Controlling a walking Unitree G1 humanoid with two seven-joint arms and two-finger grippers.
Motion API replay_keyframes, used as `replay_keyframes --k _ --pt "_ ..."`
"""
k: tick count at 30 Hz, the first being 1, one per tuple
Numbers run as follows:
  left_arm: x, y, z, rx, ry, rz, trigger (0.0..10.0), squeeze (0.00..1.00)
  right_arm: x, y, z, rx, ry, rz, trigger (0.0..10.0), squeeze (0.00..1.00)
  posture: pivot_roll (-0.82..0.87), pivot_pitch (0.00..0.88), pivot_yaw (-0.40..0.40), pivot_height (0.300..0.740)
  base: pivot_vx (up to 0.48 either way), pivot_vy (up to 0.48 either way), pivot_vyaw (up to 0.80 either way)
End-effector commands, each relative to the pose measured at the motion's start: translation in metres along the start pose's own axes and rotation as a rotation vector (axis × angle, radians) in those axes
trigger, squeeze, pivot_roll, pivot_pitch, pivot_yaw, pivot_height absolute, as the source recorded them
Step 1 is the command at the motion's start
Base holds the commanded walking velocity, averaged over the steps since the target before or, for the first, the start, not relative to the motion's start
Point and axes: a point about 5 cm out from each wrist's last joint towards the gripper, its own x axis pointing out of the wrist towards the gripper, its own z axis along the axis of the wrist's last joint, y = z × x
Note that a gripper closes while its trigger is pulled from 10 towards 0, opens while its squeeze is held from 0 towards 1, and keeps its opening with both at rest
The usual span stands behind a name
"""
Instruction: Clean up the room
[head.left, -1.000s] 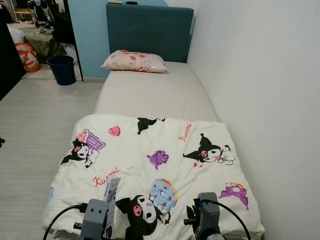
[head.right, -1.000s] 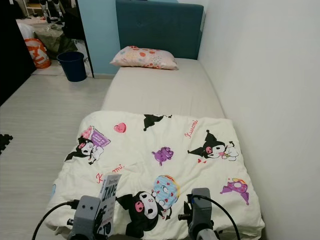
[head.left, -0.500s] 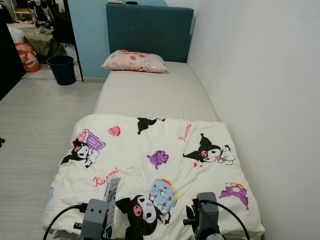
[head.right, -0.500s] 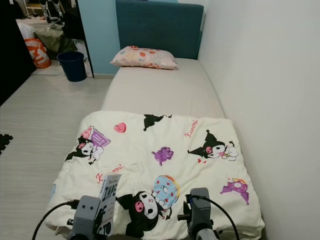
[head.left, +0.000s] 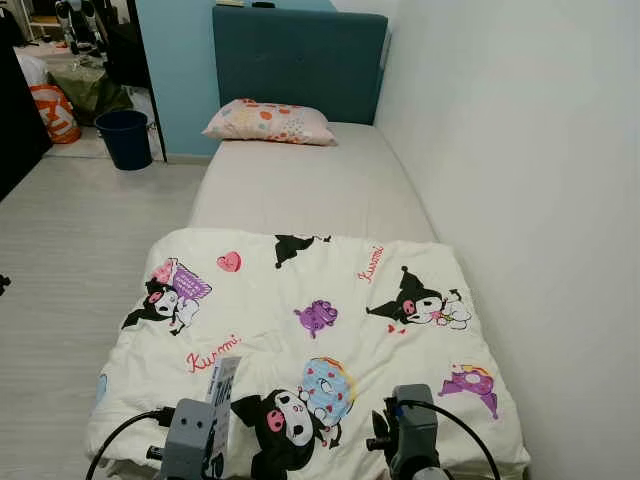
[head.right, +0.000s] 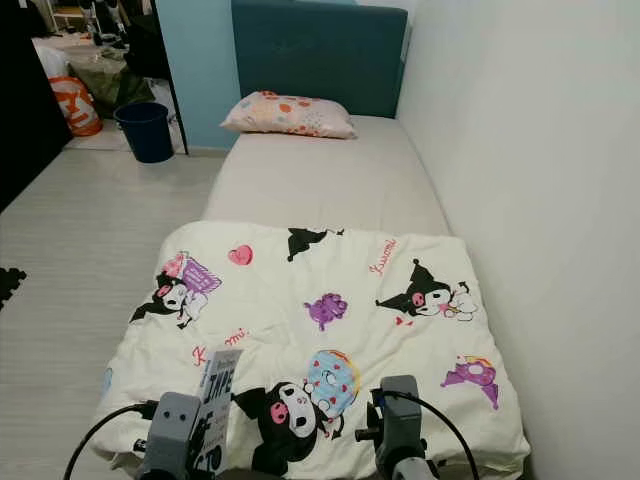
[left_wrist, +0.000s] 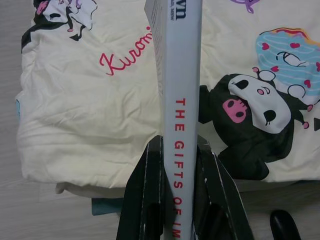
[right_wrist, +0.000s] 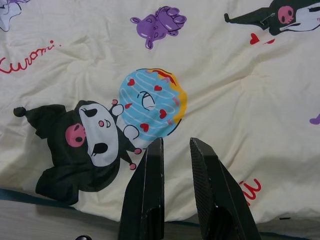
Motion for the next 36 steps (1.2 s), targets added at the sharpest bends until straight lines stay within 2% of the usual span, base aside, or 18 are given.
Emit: replay_keyframes --k 1,11,15,27,30,36 --pt "-0.001 -0.002 0.002 0.002 -0.007 -0.001 10.0 0.0 -0.003 -0.002 -0.006 0.002 0.019 -0.01 10.0 0.0 0.04 0.159 -0.054 0.728 0.0 0.0 0.0" --pt "-0.005 -0.003 -0.004 0.007 0.013 -0.009 10.0 0.0 -0.009 -0.003 -0.014 0.008 0.04 -0.033 10.0 0.0 0.04 0.156 -0.045 0.728 0.0 0.0 0.0" --pt "-0.009 -0.004 -0.013 0.01 0.04 -0.01 10.0 0.0 -0.013 -0.005 -0.021 0.014 0.058 -0.047 10.0 0.0 0.05 0.115 -0.036 0.728 0.0 0.0 0.0" --pt "-0.005 -0.002 -0.012 0.003 0.039 0.003 10.0 0.0 -0.014 -0.005 -0.024 0.003 0.067 -0.045 10.0 0.0 0.04 0.051 -0.047 0.728 0.0 0.0 0.0" --pt "-0.01 -0.004 -0.021 0.011 0.061 -0.005 10.0 0.0 -0.019 -0.005 -0.03 -0.01 0.084 -0.044 10.0 0.0 0.04 0.01 -0.043 0.728 0.0 0.0 0.0" --pt "-0.013 -0.005 -0.024 0.018 0.069 -0.011 10.0 0.0 -0.021 -0.007 -0.033 -0.015 0.091 -0.049 10.0 0.0 0.04 0.002 -0.041 0.728 0.0 0.0 0.0"
